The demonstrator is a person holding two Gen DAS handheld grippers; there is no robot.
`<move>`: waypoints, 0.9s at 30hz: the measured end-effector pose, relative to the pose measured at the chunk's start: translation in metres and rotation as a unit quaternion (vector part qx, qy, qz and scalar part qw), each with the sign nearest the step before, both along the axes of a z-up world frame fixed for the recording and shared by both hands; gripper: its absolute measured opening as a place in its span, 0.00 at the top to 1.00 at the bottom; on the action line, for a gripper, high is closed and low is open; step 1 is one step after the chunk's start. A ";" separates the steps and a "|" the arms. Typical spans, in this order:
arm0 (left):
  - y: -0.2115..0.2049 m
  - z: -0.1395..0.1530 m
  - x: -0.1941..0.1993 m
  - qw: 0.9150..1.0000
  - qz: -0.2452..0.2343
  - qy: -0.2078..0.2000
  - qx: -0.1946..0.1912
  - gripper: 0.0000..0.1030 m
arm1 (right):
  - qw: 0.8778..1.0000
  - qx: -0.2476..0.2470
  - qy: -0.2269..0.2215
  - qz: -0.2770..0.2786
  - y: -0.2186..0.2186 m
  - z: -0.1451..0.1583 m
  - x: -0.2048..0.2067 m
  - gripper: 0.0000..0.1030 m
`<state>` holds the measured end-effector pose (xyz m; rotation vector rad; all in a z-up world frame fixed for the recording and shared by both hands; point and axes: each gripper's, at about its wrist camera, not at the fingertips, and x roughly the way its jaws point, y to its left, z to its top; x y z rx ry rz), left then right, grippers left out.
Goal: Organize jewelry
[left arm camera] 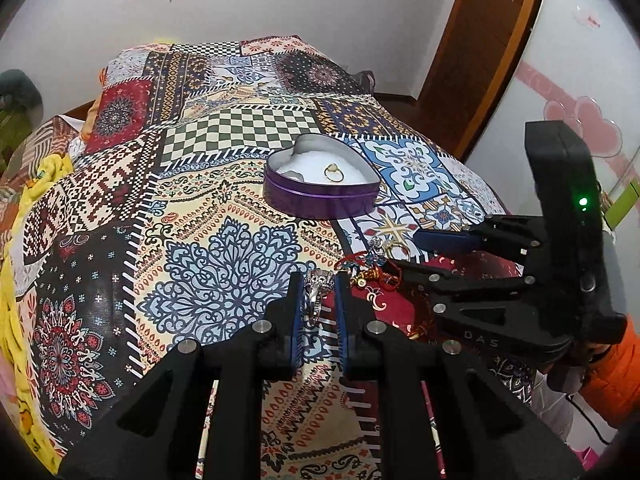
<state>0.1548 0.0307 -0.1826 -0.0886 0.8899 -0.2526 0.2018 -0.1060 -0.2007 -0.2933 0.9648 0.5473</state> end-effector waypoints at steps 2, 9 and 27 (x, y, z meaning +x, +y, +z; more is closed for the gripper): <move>0.001 0.001 0.000 1.000 0.002 -0.001 -0.003 0.87 | 1.000 0.005 0.003 0.001 -0.001 0.000 0.002 0.64; -0.001 0.004 0.000 1.000 0.002 -0.005 0.000 0.87 | 1.000 0.012 -0.002 0.003 -0.004 0.001 0.002 0.84; -0.007 0.032 0.017 0.999 0.002 -0.039 0.004 0.87 | 0.998 0.051 -0.035 -0.027 -0.017 0.039 0.009 0.84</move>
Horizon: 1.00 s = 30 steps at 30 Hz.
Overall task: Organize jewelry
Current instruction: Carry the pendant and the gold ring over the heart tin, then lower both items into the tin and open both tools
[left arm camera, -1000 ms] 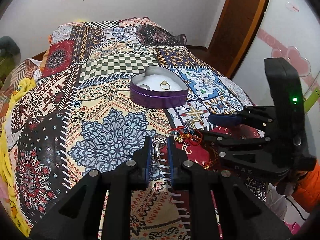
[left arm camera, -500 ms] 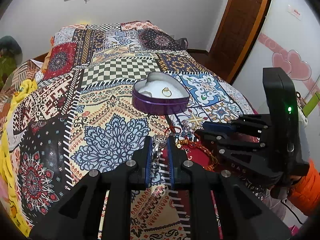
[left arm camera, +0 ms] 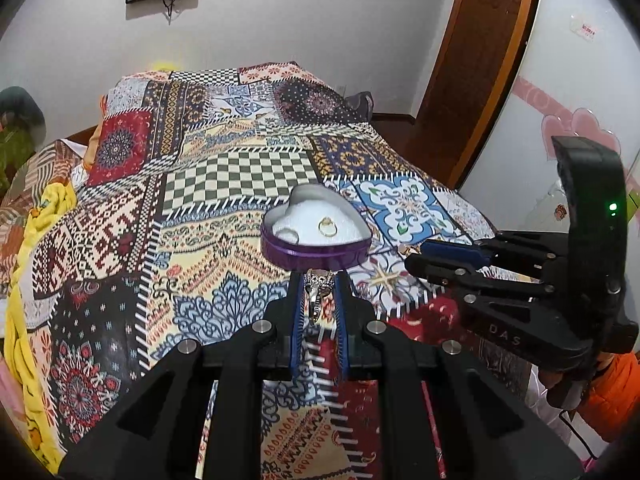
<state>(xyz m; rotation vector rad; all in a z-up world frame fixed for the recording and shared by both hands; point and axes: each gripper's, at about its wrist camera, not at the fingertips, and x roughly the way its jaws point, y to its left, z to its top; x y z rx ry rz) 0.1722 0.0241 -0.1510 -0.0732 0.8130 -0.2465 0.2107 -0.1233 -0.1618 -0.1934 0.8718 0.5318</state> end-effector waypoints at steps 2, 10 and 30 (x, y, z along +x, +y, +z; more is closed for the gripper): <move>-0.001 0.003 0.004 1.000 0.001 -0.004 0.001 0.87 | 1.000 0.004 -0.007 -0.002 0.000 0.004 0.003 0.84; 0.001 0.010 0.021 1.000 0.004 -0.015 0.001 0.87 | 1.000 0.013 -0.019 -0.007 0.002 0.010 0.020 0.84; 0.014 -0.006 0.079 1.000 0.012 -0.003 -0.004 0.87 | 1.000 0.011 -0.012 0.016 0.022 -0.001 0.067 0.84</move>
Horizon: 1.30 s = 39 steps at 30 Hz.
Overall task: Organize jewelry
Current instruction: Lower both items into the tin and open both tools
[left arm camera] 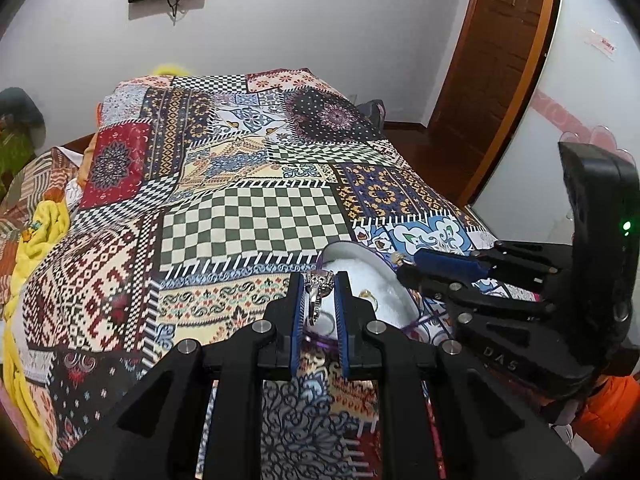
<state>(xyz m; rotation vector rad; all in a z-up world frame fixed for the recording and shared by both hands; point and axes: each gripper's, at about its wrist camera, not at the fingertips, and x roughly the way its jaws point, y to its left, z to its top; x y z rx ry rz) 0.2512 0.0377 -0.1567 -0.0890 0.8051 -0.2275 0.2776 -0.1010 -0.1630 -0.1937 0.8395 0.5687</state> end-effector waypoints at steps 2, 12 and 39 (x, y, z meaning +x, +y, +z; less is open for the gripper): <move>-0.002 -0.001 0.006 1.000 -0.007 0.002 0.001 0.87 | 1.000 -0.002 0.003 0.003 0.001 -0.002 0.004 0.84; -0.012 -0.018 0.024 0.999 -0.038 0.026 0.000 0.87 | 0.999 -0.010 0.014 0.027 0.009 -0.007 0.022 0.84; -0.009 -0.017 0.023 0.999 -0.029 0.034 0.010 0.87 | 0.996 -0.055 0.021 0.073 0.025 -0.017 0.025 0.84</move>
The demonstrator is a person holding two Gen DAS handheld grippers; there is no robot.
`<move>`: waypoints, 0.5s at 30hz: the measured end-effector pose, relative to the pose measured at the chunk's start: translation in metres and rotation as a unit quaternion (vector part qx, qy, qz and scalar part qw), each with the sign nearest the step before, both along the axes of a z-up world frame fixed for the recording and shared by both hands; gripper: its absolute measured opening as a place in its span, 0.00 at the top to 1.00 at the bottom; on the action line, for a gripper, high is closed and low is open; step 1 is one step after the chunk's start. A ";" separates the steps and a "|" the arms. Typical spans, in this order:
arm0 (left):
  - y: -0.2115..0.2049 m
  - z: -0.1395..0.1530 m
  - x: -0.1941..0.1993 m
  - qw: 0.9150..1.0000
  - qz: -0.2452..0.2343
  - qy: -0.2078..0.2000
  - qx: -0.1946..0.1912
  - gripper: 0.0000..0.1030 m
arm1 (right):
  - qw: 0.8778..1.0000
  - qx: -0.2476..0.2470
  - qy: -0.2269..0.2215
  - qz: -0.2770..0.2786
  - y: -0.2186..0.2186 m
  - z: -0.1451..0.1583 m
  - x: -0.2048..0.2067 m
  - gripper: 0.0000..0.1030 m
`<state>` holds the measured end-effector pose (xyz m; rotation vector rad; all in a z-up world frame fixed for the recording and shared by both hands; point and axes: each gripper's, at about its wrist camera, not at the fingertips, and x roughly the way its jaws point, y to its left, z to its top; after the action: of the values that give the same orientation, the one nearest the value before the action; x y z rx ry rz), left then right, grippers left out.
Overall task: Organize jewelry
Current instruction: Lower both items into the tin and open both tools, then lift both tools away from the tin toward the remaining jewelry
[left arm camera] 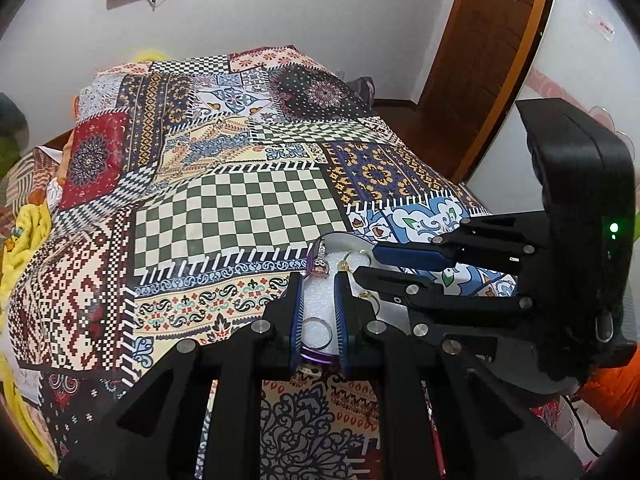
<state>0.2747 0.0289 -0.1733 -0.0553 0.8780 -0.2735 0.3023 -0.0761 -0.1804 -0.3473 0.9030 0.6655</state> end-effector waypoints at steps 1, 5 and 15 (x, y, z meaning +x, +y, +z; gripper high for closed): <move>0.000 0.001 -0.001 1.000 0.001 -0.002 0.002 0.87 | 1.000 0.000 0.000 -0.001 0.000 0.001 -0.001 0.84; 0.000 0.008 -0.008 1.000 0.002 -0.008 0.007 0.87 | 1.000 0.000 -0.005 -0.005 -0.002 0.008 -0.005 0.83; -0.001 0.030 -0.036 0.999 0.008 -0.029 0.018 0.87 | 0.999 0.007 -0.032 -0.015 -0.011 0.037 -0.026 0.83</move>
<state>0.2383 0.0280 -0.1434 -0.0211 0.8248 -0.2434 0.2759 -0.0872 -0.1439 -0.3399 0.8406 0.6304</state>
